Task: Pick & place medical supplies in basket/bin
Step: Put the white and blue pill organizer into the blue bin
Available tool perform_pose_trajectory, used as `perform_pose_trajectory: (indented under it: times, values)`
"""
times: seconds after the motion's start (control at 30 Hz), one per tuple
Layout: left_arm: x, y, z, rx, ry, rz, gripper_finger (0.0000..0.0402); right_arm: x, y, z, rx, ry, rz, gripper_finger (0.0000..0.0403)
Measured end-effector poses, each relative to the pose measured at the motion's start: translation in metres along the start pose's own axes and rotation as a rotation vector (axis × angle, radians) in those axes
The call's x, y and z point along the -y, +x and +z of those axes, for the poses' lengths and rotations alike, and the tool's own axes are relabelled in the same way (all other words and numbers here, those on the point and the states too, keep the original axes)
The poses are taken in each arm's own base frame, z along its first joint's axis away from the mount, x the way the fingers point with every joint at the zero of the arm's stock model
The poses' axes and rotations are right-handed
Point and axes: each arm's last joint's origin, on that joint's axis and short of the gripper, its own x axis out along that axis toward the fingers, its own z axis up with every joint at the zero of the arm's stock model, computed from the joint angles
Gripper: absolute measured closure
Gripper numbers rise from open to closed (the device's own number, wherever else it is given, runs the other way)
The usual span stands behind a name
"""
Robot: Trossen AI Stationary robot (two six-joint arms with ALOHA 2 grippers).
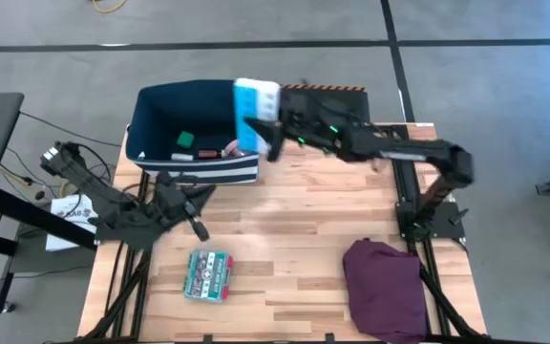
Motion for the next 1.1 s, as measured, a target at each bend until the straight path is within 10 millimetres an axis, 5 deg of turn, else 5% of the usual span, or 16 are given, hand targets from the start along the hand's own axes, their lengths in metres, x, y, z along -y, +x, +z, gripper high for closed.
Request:
perform_pose_trajectory:
  times: [0.17,0.37,0.6,0.93,1.1]
  values:
    - [-0.019,-0.008,0.017,0.044,0.049,0.061,0.0401,0.042,0.068,-0.019,-0.069,0.048,-0.009,0.0258]
    - [-0.043,-0.019,0.032,0.066,0.093,0.115,0.0401,0.084,0.12,-0.078,-0.275,0.04,-0.103,0.026]
    - [-0.059,-0.028,0.039,0.073,0.113,0.089,0.0401,0.111,0.121,-0.07,-0.396,-0.025,-0.177,0.0257]
    - [-0.048,-0.025,0.034,0.068,0.102,0.079,0.0401,0.118,0.128,-0.118,-0.534,-0.079,-0.222,0.025]
    - [-0.044,-0.024,0.032,0.066,0.107,0.079,0.0401,0.112,0.129,-0.124,-0.559,-0.152,-0.189,0.0233]
